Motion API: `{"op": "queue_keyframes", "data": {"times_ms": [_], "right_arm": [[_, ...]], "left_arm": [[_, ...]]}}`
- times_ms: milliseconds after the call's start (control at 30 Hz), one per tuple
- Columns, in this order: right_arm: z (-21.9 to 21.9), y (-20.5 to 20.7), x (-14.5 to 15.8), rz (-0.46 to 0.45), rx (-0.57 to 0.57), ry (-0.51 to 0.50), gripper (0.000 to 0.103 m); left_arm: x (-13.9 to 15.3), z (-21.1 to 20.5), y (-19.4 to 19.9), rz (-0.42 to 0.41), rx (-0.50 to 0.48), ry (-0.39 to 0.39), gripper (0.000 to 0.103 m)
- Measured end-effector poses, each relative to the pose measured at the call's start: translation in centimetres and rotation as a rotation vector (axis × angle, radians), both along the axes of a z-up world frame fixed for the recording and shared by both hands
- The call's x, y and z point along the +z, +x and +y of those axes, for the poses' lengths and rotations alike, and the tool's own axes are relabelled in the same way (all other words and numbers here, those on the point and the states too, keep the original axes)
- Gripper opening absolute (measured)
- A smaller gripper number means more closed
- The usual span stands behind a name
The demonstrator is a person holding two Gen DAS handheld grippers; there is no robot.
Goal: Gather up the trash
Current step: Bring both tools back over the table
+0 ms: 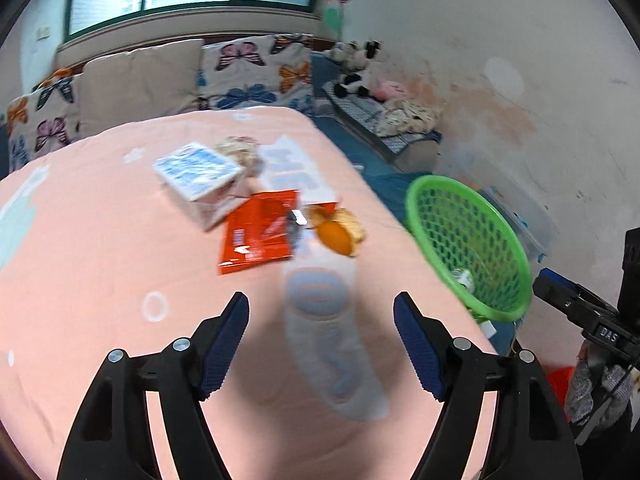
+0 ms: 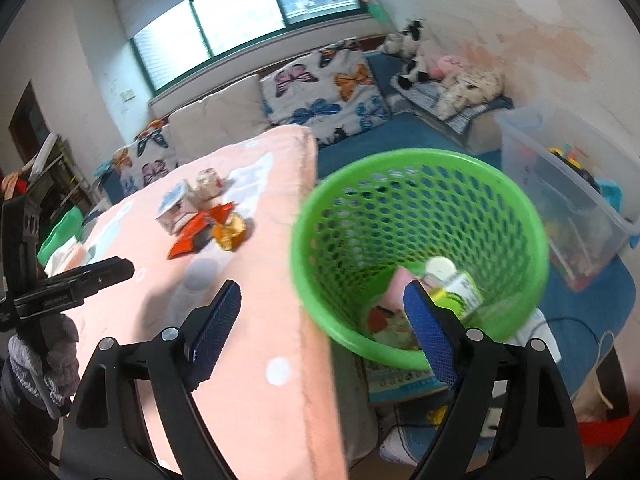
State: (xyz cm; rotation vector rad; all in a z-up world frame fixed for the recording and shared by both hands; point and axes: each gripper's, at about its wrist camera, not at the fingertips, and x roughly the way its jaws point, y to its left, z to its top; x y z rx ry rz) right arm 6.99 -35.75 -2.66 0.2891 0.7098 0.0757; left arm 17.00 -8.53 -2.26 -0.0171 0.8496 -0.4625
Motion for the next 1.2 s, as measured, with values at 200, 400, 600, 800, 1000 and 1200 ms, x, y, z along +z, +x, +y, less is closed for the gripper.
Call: {"op": "queue_keyframes", "data": {"times_ms": [200,400,600,800,1000,1200], "right_arm": [[2.9,2.1,0.5,0.006,0.085,-0.013,0.083],[5.7,4.4,0.2,0.030,0.168,-0.022,0.083],[8.1,6.7,-0.3,0.040,0.249,-0.031,0.083],[9.6,9.3,-1.3,0.061,0.293,-0.032,0.081],[10.7,11.7,-2.7,0.082,0.322,-0.047,0.073],[11.1,14.0,-4.2,0.110,0.332,-0.051,0.063]], "left_arm": [[-0.3,2.8,0.7,0.018,0.063,-0.010,0.072],[-0.7,4.5,1.1,0.029,0.105,-0.020,0.077],[-0.8,5.7,1.4,0.033,0.130,-0.029,0.078],[-1.0,6.5,1.9,0.044,0.147,-0.037,0.079],[-1.5,7.2,2.4,0.053,0.165,-0.030,0.079],[-2.2,7.6,3.3,0.069,0.173,-0.023,0.079]]}}
